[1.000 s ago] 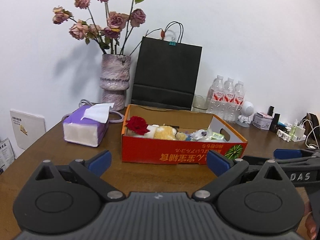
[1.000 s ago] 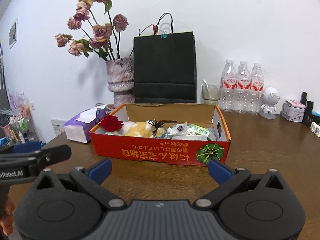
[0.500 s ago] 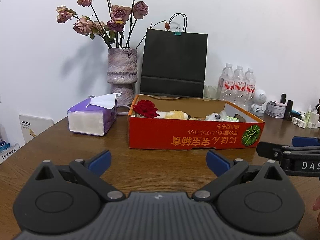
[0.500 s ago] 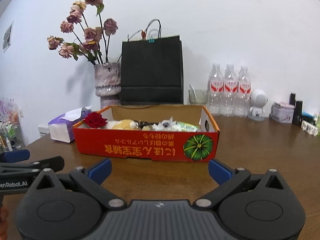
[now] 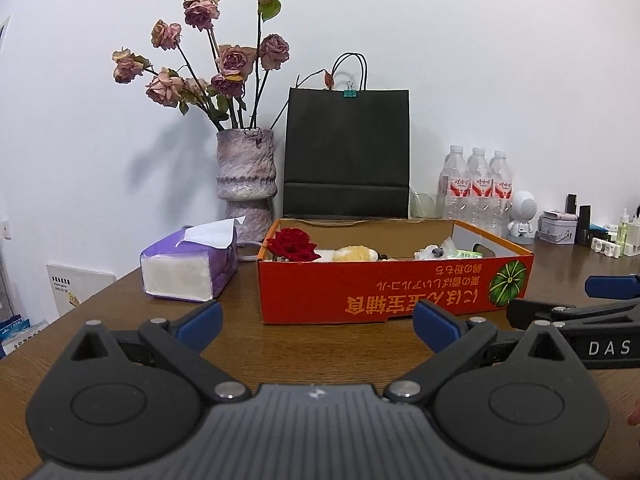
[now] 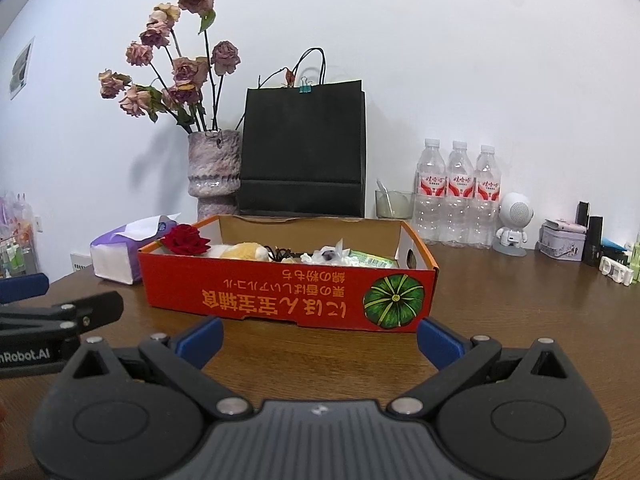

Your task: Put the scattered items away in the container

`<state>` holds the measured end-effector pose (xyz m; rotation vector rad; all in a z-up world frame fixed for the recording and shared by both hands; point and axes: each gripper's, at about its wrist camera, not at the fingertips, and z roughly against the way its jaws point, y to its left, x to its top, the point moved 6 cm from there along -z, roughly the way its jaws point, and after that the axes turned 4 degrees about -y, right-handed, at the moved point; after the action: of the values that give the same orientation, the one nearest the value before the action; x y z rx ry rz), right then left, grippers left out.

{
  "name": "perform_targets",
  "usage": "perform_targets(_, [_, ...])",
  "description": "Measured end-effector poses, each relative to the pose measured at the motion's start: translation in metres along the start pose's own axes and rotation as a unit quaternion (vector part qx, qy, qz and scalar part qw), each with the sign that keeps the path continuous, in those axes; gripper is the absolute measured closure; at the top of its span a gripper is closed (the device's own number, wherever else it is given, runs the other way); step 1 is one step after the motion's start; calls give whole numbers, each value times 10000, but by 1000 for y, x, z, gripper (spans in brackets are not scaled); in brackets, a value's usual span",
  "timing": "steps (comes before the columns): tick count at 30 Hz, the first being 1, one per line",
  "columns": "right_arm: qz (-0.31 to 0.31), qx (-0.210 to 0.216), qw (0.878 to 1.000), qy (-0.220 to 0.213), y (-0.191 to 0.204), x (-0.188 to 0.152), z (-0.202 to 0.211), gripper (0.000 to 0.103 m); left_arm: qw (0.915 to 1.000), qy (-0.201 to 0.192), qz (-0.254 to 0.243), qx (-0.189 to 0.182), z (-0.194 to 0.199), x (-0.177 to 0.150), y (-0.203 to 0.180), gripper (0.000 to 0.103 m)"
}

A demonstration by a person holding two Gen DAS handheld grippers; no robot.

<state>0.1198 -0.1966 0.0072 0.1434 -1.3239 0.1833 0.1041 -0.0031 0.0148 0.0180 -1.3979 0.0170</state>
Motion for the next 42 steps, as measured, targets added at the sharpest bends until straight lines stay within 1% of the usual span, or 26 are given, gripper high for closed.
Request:
perform_targets(10, [85,-130,9998,-108,3,-1,2,0,10000,43,57,26,-2,-1,2,0])
perform_targets(42, [18,-132,9999,-102,1,-1,0,0,10000,53,11,29,-2,-1,1,0])
